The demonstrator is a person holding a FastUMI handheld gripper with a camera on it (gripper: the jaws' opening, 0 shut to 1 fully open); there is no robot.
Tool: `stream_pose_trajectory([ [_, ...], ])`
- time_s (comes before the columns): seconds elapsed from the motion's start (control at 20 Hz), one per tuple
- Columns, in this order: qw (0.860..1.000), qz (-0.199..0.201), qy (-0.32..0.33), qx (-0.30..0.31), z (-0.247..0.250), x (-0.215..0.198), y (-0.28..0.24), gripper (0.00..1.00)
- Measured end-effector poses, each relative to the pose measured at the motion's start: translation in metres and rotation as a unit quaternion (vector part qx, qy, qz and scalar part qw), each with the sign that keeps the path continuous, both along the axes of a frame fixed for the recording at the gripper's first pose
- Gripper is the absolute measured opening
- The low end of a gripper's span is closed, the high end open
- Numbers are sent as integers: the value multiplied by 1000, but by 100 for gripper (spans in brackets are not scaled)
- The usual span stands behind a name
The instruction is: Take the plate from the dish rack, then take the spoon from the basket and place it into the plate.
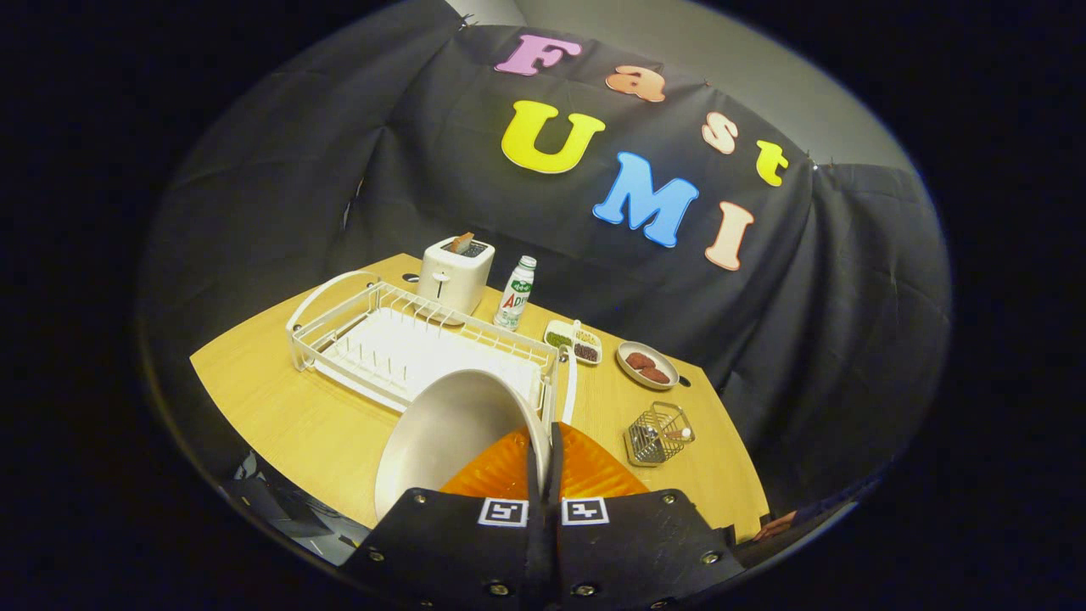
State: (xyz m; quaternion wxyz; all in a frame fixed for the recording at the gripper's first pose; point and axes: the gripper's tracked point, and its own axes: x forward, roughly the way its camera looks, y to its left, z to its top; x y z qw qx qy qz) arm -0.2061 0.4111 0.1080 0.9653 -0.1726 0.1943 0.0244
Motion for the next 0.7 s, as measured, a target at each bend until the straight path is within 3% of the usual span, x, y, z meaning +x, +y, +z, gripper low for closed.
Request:
stream_pose_trajectory([
  [0.4, 996, -49, 65, 40, -64, -2, -30, 0],
  [0.7, 989, -46, 81, 118, -93, 10, -35, 1],
])
